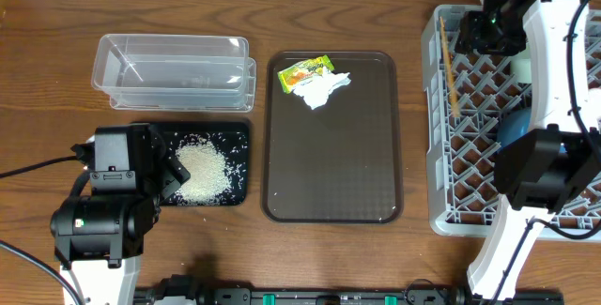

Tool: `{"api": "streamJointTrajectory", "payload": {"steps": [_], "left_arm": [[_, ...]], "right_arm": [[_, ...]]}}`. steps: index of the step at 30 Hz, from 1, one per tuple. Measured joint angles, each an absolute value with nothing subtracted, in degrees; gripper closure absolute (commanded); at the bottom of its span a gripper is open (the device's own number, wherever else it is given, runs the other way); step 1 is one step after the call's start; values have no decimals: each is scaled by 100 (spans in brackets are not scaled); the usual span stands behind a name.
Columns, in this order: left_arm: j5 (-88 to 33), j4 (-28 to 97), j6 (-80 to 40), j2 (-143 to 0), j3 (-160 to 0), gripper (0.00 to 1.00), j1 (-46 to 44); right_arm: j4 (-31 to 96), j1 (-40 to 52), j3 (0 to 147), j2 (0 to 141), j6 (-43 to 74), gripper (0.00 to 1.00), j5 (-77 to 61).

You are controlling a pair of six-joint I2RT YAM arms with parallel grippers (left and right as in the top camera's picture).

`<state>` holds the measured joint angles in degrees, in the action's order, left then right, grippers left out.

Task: Sort waste into correct bins and load items into the dishwasher rack
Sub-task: 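Lift the chopstick and carry it into the dish rack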

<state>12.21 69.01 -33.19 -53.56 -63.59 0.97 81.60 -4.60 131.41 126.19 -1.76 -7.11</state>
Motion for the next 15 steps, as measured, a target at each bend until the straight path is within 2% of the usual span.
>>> {"api": "streamJointTrajectory", "payload": {"steps": [2,5,10,15], "left_arm": [[1221,6901,-3319,-5358,-6359,7,97],[1221,6901,-3319,-5358,-6359,7,97],[1221,6901,-3319,-5358,-6359,7,97],[1221,6901,-3319,-5358,-6359,7,97]], "right_arm": [[8180,-460,13141,12619,-102,33,-716],[8276,-460,13141,12619,-5,30,-731],[8586,-434,13139,12619,180,41,-749],[8823,-298,13139,12617,513,39,-773]]}}
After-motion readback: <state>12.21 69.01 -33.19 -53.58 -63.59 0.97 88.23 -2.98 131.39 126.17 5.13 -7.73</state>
